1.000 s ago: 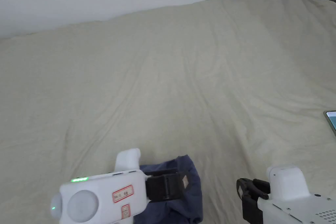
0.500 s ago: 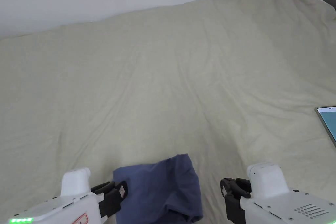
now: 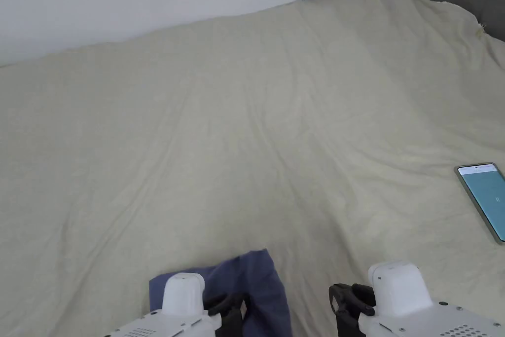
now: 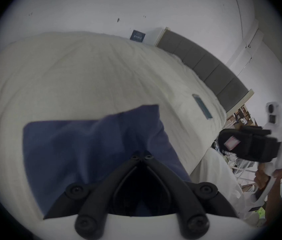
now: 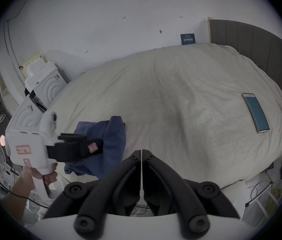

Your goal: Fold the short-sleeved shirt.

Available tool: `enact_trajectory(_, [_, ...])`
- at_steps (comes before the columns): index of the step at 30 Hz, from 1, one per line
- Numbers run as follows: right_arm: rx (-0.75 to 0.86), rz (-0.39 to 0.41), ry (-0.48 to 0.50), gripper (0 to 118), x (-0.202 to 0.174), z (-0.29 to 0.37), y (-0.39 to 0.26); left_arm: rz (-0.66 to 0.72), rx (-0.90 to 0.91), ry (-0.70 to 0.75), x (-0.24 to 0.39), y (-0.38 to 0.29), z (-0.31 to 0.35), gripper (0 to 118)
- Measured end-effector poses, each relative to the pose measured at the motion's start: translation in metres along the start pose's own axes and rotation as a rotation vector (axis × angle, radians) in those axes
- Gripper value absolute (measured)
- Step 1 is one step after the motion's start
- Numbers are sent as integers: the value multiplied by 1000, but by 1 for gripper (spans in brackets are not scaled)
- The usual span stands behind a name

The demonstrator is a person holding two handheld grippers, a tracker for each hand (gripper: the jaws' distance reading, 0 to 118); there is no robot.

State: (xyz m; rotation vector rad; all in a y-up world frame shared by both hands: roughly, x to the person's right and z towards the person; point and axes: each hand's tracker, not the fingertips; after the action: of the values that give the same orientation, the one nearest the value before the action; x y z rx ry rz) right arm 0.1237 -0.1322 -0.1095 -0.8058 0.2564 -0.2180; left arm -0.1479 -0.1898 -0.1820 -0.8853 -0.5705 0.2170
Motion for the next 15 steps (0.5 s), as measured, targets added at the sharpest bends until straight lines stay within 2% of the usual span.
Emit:
enact_trajectory(6, [-1,-19,-10,5,13,5,-3,0,-48,-28,14,-7,-32,0])
enact_trajectory(9, [4,-47,-23,5,21,5,-6,-57,-89,2,28,-9,-46,0])
enact_trajectory(15, [4,-76,-26,5,30,5,-6,-75,-88,-4,44,-11,-57,0])
